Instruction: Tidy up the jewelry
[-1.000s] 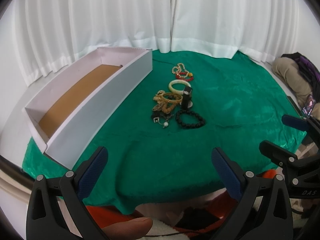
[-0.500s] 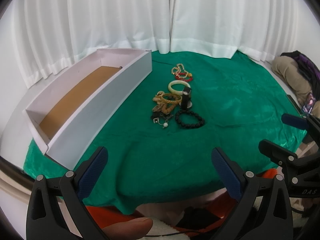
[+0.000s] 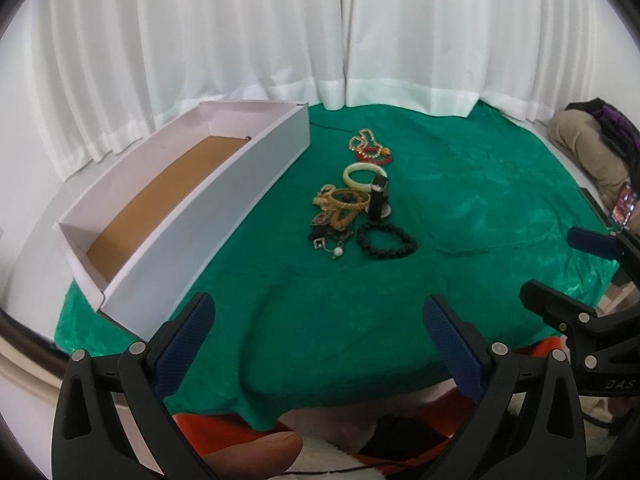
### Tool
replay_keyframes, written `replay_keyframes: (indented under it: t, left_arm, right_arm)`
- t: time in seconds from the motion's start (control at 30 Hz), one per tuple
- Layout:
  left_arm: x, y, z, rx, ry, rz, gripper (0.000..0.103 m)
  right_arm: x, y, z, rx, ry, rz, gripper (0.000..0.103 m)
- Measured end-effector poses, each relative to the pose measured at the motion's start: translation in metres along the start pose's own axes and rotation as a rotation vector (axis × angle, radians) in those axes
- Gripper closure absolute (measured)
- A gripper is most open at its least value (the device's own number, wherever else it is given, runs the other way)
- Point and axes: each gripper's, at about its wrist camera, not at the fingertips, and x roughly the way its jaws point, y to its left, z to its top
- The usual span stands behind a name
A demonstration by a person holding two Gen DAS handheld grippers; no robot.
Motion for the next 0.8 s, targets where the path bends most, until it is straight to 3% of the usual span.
replay_keyframes:
  t: [0.27, 0.8]
  left_arm:
    - [0.004, -0.002, 0.0, 0.015, 0.018, -0.013, 0.0]
    - [0.018, 0.006, 0.0, -0.009, 0.065, 0.035, 0.0]
  right_arm:
    - [0.001, 0.0, 0.001, 0.002, -0.001, 0.002, 0.008]
    - [0.011, 0.004, 0.008, -0.015, 0.025, 0.012, 0.008]
